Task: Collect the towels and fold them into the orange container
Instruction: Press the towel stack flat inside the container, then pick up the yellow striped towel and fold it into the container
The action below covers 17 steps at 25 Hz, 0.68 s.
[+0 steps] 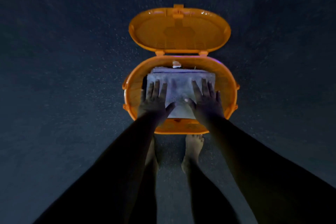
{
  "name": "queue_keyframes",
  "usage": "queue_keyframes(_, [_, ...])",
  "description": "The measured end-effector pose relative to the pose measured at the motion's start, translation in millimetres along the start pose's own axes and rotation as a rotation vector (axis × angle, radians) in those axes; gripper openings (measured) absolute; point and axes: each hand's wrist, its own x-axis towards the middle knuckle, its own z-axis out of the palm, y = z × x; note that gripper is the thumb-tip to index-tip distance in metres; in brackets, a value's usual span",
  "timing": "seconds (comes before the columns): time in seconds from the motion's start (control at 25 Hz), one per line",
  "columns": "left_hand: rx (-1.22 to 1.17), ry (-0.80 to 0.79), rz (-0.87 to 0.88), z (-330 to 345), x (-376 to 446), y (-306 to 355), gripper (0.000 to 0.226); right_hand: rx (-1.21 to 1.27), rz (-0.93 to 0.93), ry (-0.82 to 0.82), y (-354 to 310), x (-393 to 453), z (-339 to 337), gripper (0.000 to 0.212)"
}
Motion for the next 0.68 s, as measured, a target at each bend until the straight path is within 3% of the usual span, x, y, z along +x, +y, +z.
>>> queue_keyframes(0.32, [-0.204, -0.043, -0.227, -164, -292, 30, 0.093, -0.099, -0.099, -0.145, -83, -218, -219, 0.073])
queue_keyframes(0.52, [-0.428, 0.076, -0.436, -196, -455, 49, 0.093, -0.241, -0.357, -0.191, -142, -326, -288, 0.074])
queue_keyframes(0.68, [-0.543, 0.202, -0.613, -178, -563, 50, 0.093, -0.470, -0.620, -0.198, -195, -397, -298, 0.078])
